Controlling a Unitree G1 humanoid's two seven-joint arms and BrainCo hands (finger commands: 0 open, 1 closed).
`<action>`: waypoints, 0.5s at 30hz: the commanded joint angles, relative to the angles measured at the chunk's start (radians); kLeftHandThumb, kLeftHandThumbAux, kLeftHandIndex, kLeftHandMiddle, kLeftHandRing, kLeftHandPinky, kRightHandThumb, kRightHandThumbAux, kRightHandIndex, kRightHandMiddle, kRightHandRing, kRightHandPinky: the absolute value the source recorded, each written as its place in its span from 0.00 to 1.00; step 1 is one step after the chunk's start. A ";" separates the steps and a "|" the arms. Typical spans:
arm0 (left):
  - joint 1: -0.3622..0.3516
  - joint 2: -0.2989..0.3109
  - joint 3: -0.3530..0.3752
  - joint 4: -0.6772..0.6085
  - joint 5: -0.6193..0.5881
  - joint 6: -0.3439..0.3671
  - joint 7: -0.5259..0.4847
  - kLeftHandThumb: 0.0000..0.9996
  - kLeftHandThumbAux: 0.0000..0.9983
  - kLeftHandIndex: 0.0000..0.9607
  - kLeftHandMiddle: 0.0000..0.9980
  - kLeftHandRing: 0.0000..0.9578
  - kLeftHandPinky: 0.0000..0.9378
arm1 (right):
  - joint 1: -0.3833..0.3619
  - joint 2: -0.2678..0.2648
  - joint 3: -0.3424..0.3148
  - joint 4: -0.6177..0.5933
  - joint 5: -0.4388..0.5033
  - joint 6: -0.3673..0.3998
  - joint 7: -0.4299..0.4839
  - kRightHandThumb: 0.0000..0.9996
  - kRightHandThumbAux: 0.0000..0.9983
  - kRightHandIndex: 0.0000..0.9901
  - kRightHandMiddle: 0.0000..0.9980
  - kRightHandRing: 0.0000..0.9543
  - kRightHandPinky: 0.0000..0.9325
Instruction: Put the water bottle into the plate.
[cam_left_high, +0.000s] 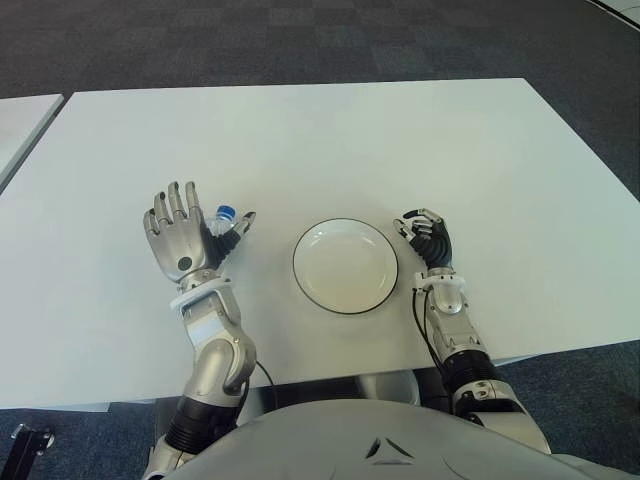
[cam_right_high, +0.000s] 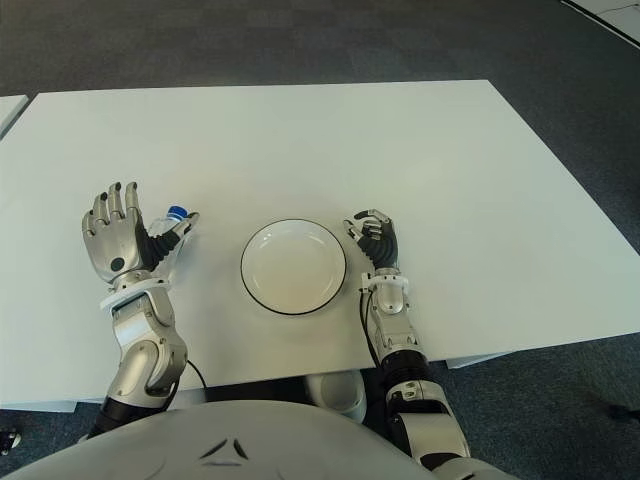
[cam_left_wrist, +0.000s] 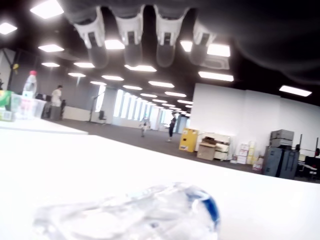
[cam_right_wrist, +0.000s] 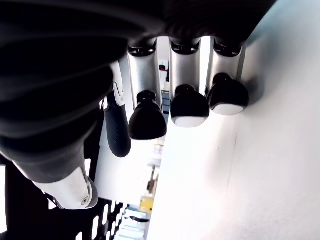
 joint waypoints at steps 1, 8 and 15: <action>-0.007 -0.018 0.012 0.020 0.028 0.049 -0.066 0.46 0.21 0.00 0.00 0.00 0.00 | 0.019 0.005 -0.002 0.024 0.002 0.029 0.004 0.70 0.73 0.44 0.87 0.91 0.93; -0.021 -0.033 0.039 0.077 -0.015 0.090 -0.087 0.44 0.24 0.00 0.00 0.00 0.00 | 0.015 0.009 -0.003 0.025 -0.002 0.037 -0.008 0.70 0.73 0.44 0.88 0.92 0.94; -0.058 -0.034 0.077 0.209 -0.110 0.087 -0.048 0.46 0.25 0.00 0.00 0.00 0.00 | 0.018 0.009 0.001 0.002 -0.007 0.067 -0.012 0.70 0.73 0.44 0.87 0.91 0.93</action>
